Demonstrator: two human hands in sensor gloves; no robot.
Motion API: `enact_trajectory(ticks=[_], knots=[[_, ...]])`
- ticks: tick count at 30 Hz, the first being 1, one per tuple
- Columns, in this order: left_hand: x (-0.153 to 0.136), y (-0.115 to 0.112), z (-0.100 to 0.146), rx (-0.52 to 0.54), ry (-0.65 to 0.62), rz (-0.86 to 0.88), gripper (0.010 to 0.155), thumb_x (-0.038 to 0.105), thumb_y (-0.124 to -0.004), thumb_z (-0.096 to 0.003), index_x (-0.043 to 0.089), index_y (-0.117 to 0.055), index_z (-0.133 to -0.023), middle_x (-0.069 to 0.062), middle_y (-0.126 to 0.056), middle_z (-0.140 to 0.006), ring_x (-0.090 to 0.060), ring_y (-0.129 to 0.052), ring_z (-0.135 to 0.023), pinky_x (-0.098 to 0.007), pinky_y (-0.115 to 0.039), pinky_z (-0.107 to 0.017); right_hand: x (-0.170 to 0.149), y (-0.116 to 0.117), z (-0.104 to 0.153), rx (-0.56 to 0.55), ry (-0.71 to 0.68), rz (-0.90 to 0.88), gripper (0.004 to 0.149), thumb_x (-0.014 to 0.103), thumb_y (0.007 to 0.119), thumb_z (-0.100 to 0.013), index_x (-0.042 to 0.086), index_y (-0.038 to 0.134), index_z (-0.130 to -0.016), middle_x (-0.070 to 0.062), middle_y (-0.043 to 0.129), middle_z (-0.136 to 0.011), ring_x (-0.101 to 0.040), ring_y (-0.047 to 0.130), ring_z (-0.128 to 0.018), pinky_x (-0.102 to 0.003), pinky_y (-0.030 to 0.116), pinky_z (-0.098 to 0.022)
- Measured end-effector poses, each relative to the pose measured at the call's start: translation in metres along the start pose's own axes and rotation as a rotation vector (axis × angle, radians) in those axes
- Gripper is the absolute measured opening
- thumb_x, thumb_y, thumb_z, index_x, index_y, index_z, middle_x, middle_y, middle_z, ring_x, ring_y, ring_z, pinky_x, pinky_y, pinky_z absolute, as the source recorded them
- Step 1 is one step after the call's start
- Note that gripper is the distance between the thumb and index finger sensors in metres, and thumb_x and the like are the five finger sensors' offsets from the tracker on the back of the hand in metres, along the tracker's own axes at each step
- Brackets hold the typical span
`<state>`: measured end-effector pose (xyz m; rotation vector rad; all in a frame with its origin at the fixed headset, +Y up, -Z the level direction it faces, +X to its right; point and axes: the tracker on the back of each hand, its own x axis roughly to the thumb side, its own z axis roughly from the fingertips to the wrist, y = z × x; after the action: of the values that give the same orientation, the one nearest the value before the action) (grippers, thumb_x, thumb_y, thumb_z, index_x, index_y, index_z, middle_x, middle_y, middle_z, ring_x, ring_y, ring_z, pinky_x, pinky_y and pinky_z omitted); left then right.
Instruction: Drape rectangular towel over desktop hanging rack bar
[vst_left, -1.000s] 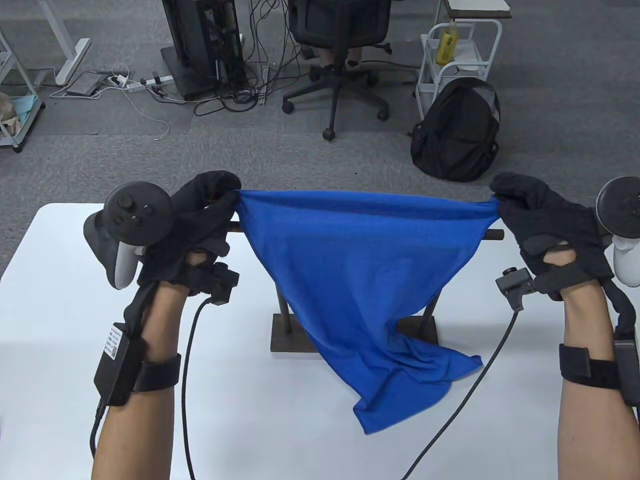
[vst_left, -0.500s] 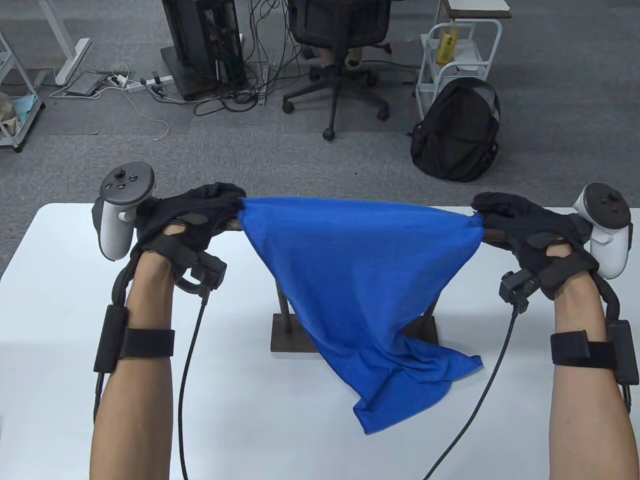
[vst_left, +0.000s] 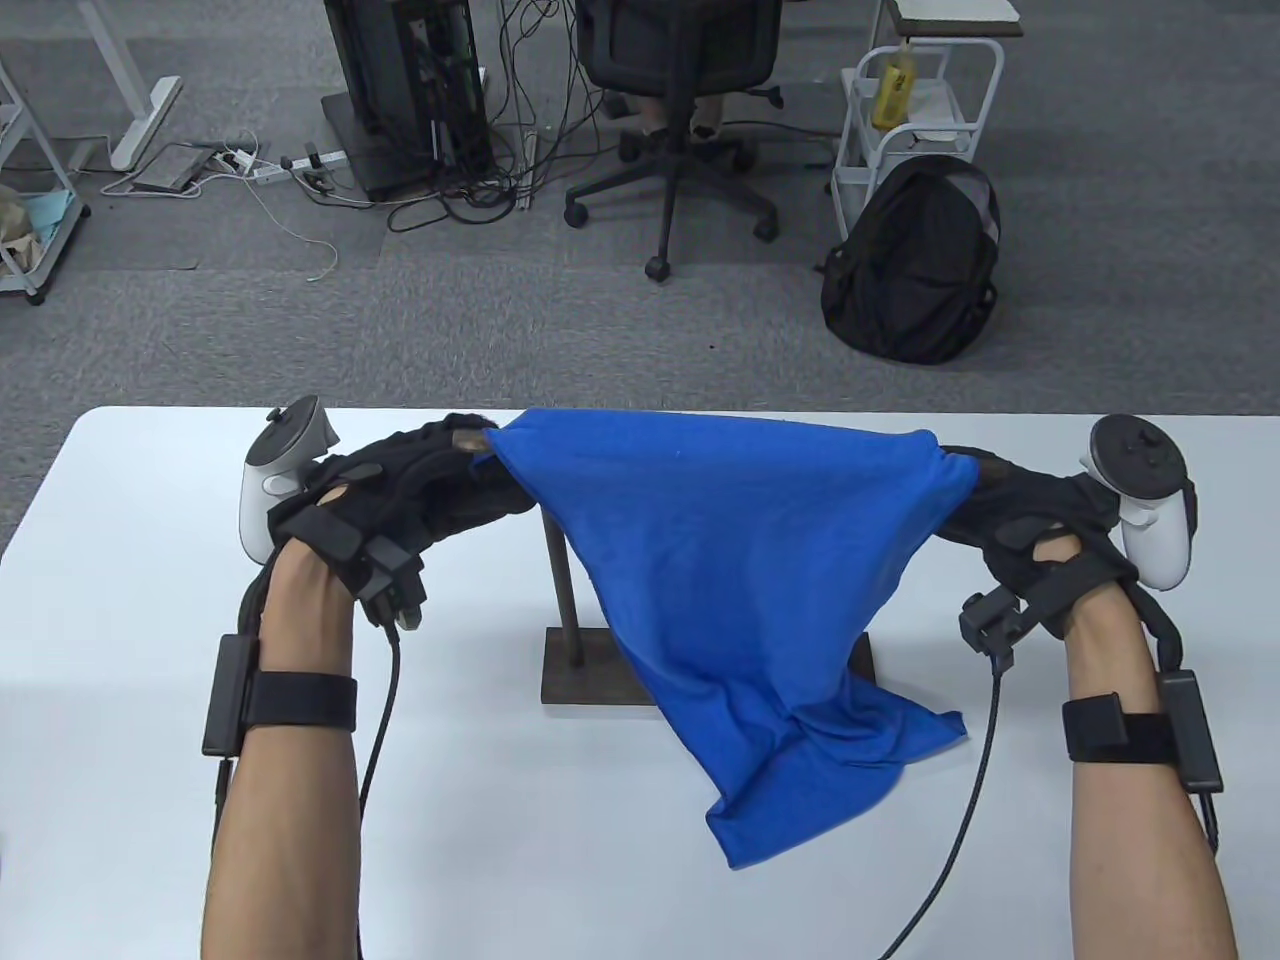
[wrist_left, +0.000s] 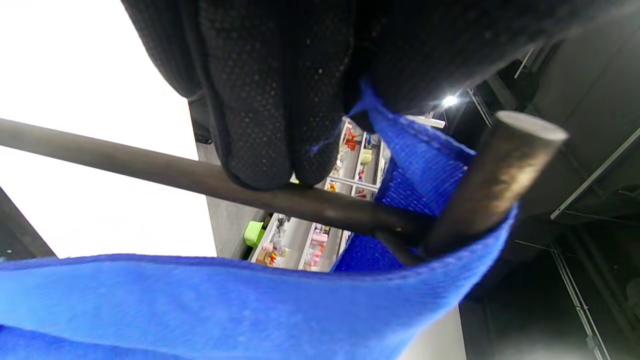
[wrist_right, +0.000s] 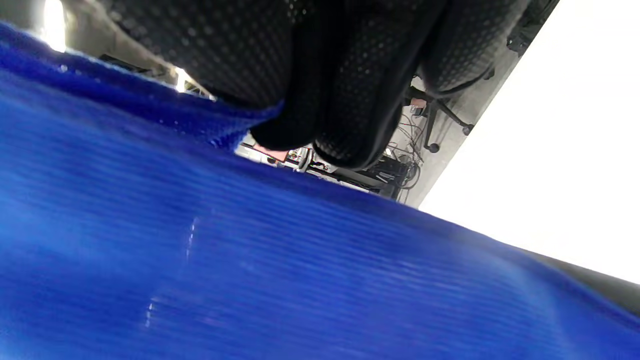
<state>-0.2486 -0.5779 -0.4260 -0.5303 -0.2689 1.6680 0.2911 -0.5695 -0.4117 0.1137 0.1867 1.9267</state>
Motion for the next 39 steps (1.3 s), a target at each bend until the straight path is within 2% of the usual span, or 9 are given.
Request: enact_trajectory(ticks=[15,22,24,27,32,39], knots=[[-0.05,0.009,-0.009,0.03,0.105,-0.065,0.038,0.04,-0.077,-0.0534,0.026,-0.083,-0.089,-0.005,-0.1,-0.092,-0.032,-0.108,-0.082,-0.053,-0.069,-0.073,-0.04,0.018,-0.004,0.007,0.076,0.056,0.044,0.024,0.09,-0.042,0.021,0.085,-0.085,0.001,0.101,-0.07,-0.025,0.106,-0.067,-0.052,0.074,-0.059],[-0.078,0.012,-0.012,0.082,0.165,-0.111,0.037,0.041,-0.078,-0.053,0.03,-0.084,-0.088,-0.001,-0.099,-0.093,-0.03,-0.106,-0.084,-0.054,-0.067,-0.073,-0.058,0.023,-0.004,-0.009,0.107,0.071,0.043,0.024,0.09,-0.042,0.021,0.085,-0.085,0.001,0.102,-0.07,-0.025,0.106,-0.067,-0.052,0.073,-0.06],[-0.084,0.012,-0.012,0.135,0.166,-0.147,0.037,0.043,-0.078,-0.0528,0.033,-0.084,-0.088,0.003,-0.099,-0.093,-0.03,-0.105,-0.085,-0.055,-0.067,-0.073,-0.061,0.024,-0.001,-0.023,0.109,0.079,0.043,0.024,0.089,-0.042,0.021,0.084,-0.085,0.001,0.101,-0.07,-0.025,0.105,-0.068,-0.052,0.073,-0.06],[-0.093,0.012,-0.012,0.208,0.162,-0.214,0.036,0.043,-0.08,-0.0514,0.035,-0.086,-0.086,0.004,-0.099,-0.092,-0.029,-0.104,-0.086,-0.055,-0.066,-0.072,-0.062,0.028,0.006,-0.092,0.092,0.065,0.045,0.024,0.09,-0.041,0.021,0.084,-0.085,0.002,0.101,-0.07,-0.025,0.105,-0.069,-0.053,0.073,-0.06],[-0.108,0.009,-0.013,0.222,0.194,-0.248,0.036,0.043,-0.08,-0.0513,0.035,-0.086,-0.086,0.005,-0.1,-0.091,-0.029,-0.104,-0.086,-0.056,-0.066,-0.073,-0.068,0.033,0.014,-0.194,0.102,0.058,0.045,0.025,0.09,-0.041,0.021,0.084,-0.085,0.002,0.101,-0.07,-0.025,0.105,-0.069,-0.053,0.073,-0.06],[-0.129,0.004,-0.012,0.268,0.229,-0.305,0.036,0.044,-0.079,-0.051,0.036,-0.085,-0.086,0.006,-0.098,-0.092,-0.03,-0.102,-0.088,-0.056,-0.065,-0.072,-0.082,0.043,0.025,-0.417,0.154,0.059,0.045,0.025,0.09,-0.04,0.021,0.084,-0.085,0.002,0.101,-0.069,-0.025,0.105,-0.068,-0.052,0.073,-0.06]])
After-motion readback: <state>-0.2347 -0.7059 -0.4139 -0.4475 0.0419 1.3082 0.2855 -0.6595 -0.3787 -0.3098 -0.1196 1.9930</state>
